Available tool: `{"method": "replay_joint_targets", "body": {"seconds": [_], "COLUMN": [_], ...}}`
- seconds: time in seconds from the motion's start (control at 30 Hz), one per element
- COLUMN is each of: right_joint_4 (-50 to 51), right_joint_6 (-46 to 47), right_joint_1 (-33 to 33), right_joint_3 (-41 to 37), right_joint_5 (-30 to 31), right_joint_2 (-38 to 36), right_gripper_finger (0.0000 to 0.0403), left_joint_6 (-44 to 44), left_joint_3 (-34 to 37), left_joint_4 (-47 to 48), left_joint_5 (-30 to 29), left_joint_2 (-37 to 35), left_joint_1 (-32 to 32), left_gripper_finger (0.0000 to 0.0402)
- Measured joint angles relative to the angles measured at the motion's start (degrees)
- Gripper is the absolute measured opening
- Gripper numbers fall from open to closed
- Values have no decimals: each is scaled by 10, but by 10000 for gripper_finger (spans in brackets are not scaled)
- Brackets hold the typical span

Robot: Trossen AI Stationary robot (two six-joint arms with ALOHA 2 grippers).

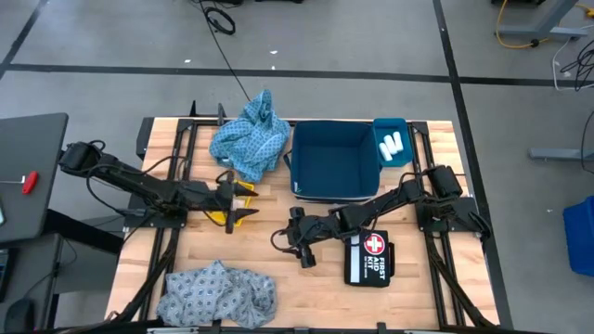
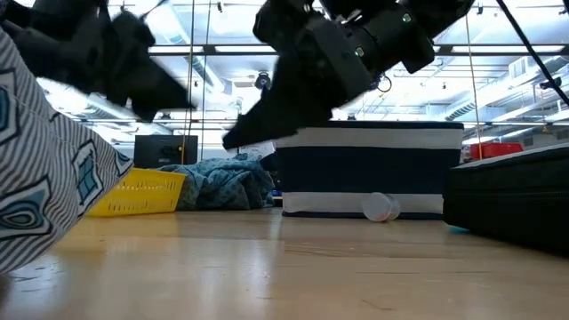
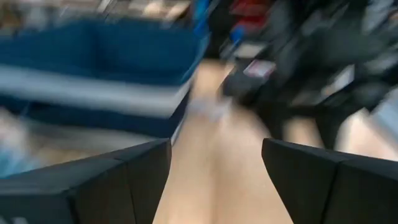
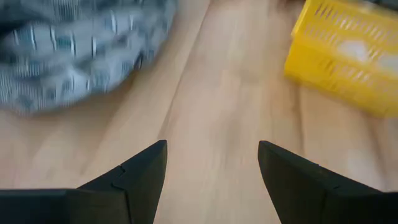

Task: Pick & place medical supplies in basket/bin
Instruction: Put the transparent pill bottle into the yellow bin

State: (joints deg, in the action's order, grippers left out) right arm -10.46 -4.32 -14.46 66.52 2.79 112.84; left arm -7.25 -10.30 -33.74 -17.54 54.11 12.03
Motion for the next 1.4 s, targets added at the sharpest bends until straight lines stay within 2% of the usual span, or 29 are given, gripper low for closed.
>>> {"method": "replay_joint_targets", "body": {"seconds": [0.2,0.43,0.6,1.03,1.4], "right_joint_4": [169,382,483,622,639], "right_joint_6": [-16,-47,-84,-137,-178], "right_joint_1": [-12,-23,-20,27,55], "right_joint_3": [40,98,122,127,114], "right_joint_5": [22,45,46,49,63], "right_joint_2": [0,0,0,-27,-27], "right_gripper_finger": [258,258,258,258,258], "left_joint_6": [40,52,52,52,52], "left_joint_3": [-1,-1,-1,0,0], "left_joint_4": [-141,-159,-161,-175,-172], "left_joint_5": [88,91,87,86,86], "left_joint_2": [10,28,50,72,72], "left_joint_1": [0,0,0,0,0], "left_gripper_finger": [257,257,257,257,257]}}
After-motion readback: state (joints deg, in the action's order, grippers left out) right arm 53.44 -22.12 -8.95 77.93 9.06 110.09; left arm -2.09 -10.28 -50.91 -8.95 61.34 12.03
